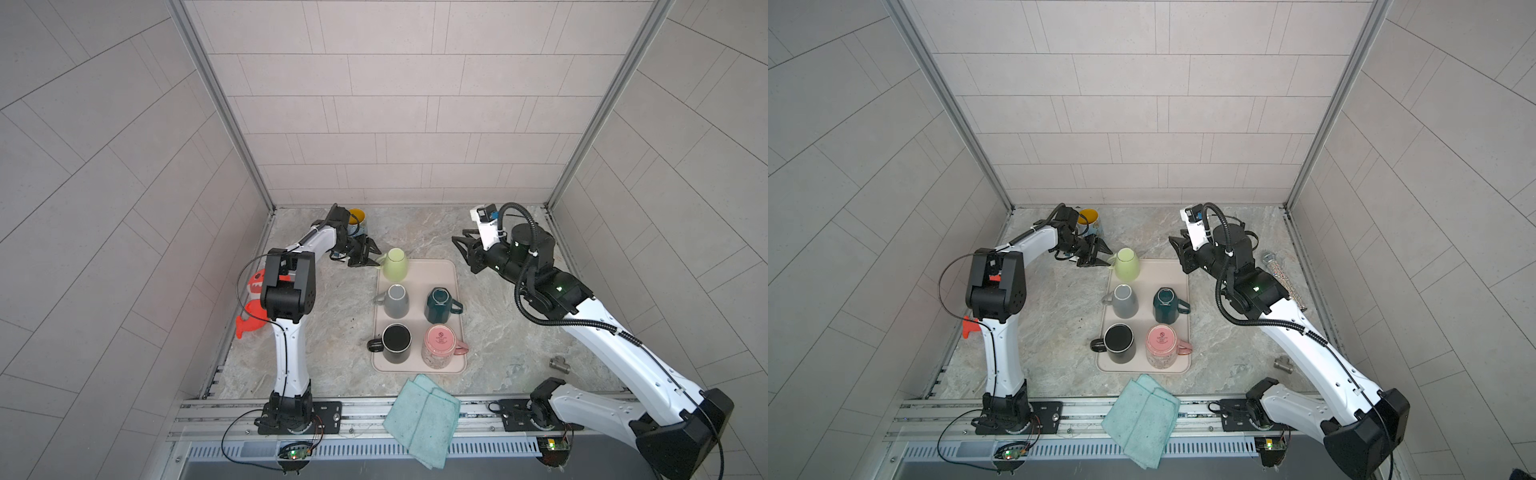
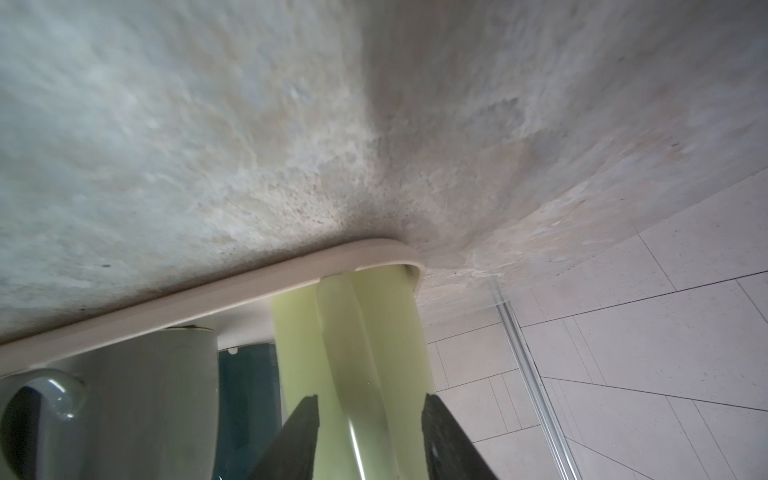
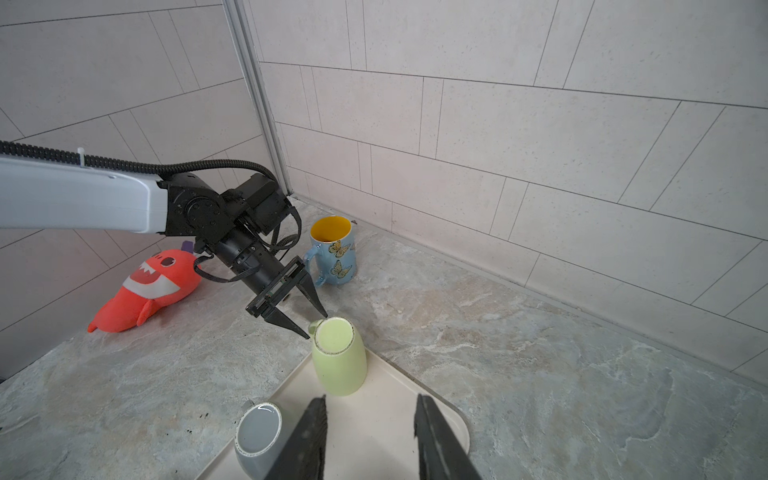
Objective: Turn the mug right side up
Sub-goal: 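Lower the left gripper and close it on the light green mug's handle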
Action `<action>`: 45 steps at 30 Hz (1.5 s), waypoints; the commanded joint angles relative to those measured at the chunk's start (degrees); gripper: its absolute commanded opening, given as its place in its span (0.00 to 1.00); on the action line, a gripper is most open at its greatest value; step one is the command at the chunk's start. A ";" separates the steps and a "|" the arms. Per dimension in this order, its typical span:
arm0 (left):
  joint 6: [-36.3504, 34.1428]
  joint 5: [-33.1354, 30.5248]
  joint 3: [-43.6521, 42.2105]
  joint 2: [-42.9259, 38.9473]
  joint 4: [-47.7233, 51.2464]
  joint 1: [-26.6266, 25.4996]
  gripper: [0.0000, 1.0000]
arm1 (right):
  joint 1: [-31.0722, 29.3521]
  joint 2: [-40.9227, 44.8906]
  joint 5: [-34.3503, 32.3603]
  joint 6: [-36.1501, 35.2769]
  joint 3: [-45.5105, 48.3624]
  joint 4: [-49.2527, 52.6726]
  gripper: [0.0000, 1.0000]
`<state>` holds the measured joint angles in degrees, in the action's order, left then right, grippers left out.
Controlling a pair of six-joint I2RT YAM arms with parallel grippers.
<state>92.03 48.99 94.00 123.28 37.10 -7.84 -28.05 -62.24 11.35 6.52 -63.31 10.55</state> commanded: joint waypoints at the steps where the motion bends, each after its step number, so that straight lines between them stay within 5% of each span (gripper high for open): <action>1: 1.82 0.48 2.30 1.67 1.83 -0.48 0.47 | 0.29 1.56 -0.38 0.50 0.67 -0.91 0.36; 12: 0.94 0.99 0.05 2.08 1.82 -1.16 0.43 | 0.64 1.80 -0.64 0.64 1.41 -1.09 0.36; 35: 1.24 3.19 -1.18 2.35 -1.39 -2.36 0.00 | 0.63 4.12 -2.62 1.29 3.20 -1.48 0.37; 45: 4.15 2.70 -3.10 0.55 -9.30 -2.98 0.00 | 0.65 4.67 -3.16 1.65 3.93 -1.82 0.37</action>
<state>93.27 51.92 92.71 125.05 30.30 -10.35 -27.57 -58.72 8.84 7.62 -59.66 10.11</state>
